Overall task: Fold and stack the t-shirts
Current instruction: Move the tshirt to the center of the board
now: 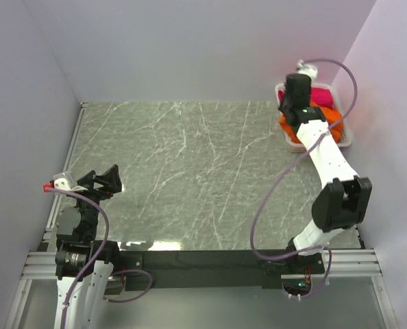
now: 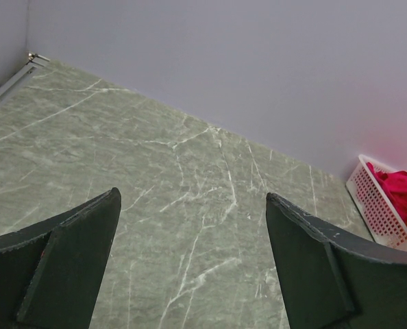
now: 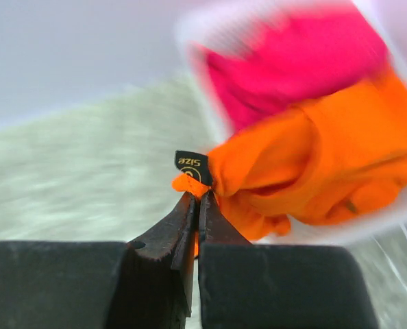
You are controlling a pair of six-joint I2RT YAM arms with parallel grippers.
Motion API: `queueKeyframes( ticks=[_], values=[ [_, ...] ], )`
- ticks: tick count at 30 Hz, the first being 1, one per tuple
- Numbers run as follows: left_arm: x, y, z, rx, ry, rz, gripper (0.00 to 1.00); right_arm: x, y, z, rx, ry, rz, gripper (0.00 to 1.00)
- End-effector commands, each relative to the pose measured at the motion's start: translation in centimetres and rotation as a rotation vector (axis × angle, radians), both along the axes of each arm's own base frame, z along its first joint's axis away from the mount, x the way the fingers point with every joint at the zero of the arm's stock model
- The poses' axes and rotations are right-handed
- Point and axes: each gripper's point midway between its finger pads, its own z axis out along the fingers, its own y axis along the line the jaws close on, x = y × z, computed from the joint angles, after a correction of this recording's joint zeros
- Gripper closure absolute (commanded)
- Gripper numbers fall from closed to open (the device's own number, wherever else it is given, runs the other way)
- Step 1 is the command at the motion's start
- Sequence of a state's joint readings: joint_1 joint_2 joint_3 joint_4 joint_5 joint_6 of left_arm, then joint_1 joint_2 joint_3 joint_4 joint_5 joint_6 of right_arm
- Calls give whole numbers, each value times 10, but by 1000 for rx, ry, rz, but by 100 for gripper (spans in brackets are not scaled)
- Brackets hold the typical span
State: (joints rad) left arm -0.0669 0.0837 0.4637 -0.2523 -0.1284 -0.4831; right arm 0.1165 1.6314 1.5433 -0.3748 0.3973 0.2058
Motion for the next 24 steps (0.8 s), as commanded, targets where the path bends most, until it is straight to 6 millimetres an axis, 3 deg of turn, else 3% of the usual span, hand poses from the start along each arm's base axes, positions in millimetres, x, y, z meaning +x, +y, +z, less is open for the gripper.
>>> queueKeyframes(
  ticks=[1,3,4,7,10,14,16,18,21,22,24],
  values=[
    [1,-2,6,14,-16,-13,8,-28,59,127,-22,-260,153,100],
    [1,-3,6,15,-14,-16,7,-48,93,166,8,-342,269,100],
    [1,-3,6,15,-11,-17,8,-63,125,192,27,-395,364,100],
    [2,-4,5,15,-8,-20,7,-106,175,254,110,-538,575,100],
    [2,-4,5,16,-5,-20,8,-147,206,307,229,-672,764,100],
    [3,-3,4,16,-1,-18,8,-194,235,357,365,-800,979,100],
    [3,-3,3,14,5,-18,7,-204,241,365,402,-834,1026,100],
    [4,-4,1,14,14,-19,7,-204,241,361,417,-834,1027,100],
    [4,-4,1,14,16,-20,7,-194,241,330,415,-780,993,100],
    [4,-4,2,14,16,-23,7,-187,244,303,410,-719,976,100],
    [6,-6,-1,14,25,-34,7,-173,236,265,390,-644,898,100]
  ],
)
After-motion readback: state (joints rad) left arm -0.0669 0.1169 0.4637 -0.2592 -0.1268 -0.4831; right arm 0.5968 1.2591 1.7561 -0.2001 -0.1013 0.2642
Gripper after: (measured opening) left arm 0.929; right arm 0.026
